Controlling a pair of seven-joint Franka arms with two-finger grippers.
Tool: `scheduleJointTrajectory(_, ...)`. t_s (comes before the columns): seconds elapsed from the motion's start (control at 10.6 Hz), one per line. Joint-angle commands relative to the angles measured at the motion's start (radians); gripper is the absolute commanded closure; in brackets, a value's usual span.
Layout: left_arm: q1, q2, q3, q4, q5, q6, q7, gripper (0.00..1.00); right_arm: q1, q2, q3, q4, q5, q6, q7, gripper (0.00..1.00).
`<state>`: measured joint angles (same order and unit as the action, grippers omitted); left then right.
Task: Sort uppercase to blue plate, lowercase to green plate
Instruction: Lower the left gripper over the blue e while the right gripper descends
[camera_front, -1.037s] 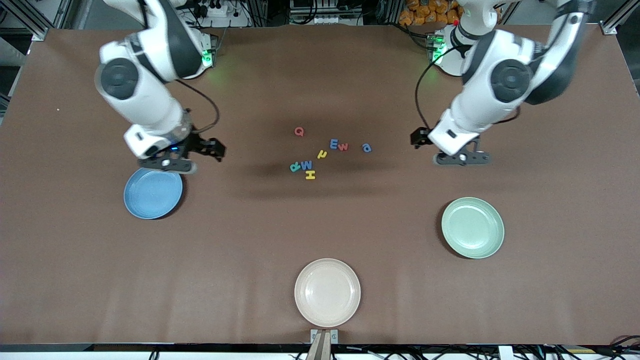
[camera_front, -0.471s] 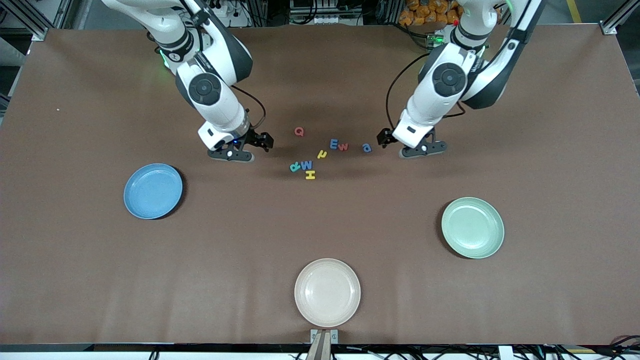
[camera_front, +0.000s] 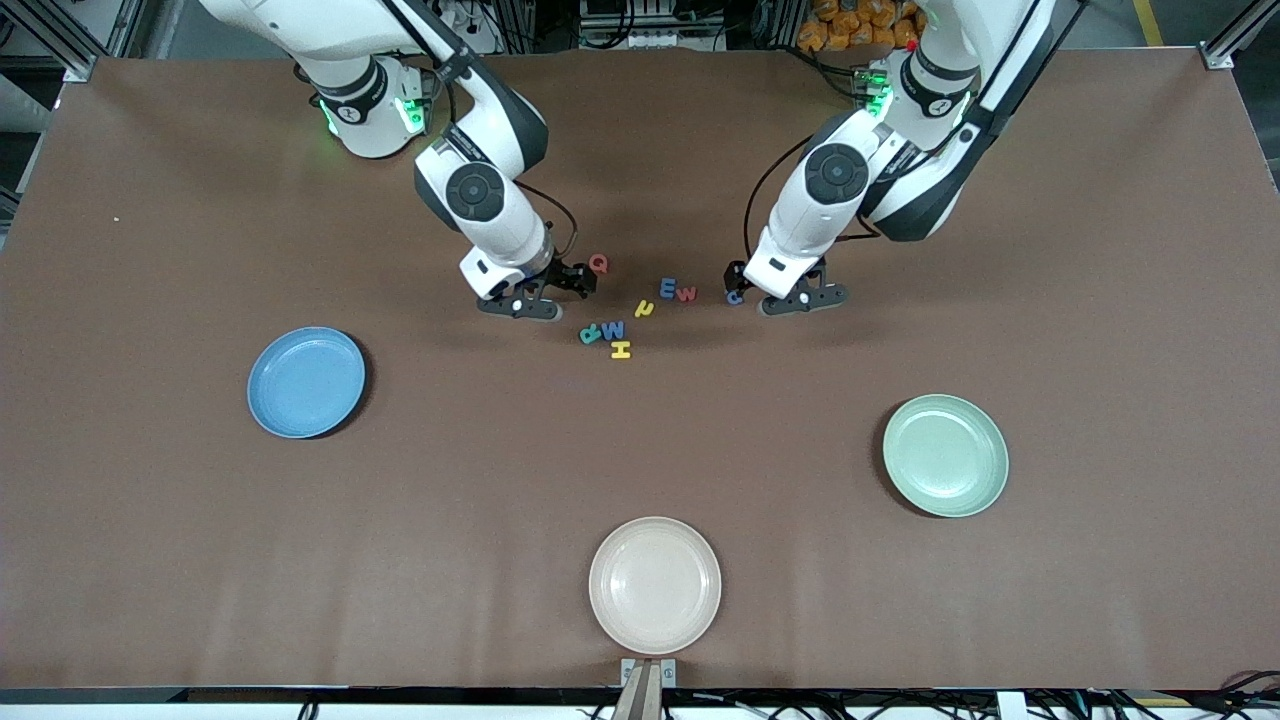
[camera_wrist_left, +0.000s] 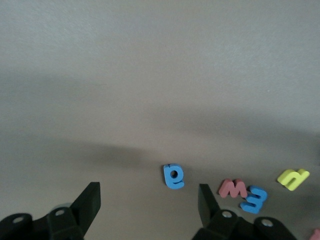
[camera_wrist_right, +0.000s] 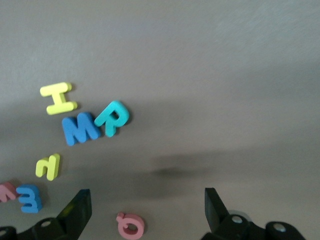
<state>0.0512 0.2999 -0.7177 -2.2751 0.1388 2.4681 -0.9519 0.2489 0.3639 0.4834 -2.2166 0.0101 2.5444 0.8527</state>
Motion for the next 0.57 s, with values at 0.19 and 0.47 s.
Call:
scheduleJointTrajectory(0.19, -0.057, 0.181, 0.003, 0.112, 0.213, 0.005, -0.255, 0.18, 0.084, 0.066, 0.001, 0.015, -0.112, 0.037, 0.147, 0.00)
scheduleJointTrajectory(0.47, -0.074, 0.228, 0.003, 0.115, 0.312, 0.005, -0.396, 0.25, 0.110, 0.110, 0.001, 0.011, -0.257, 0.069, 0.288, 0.00)
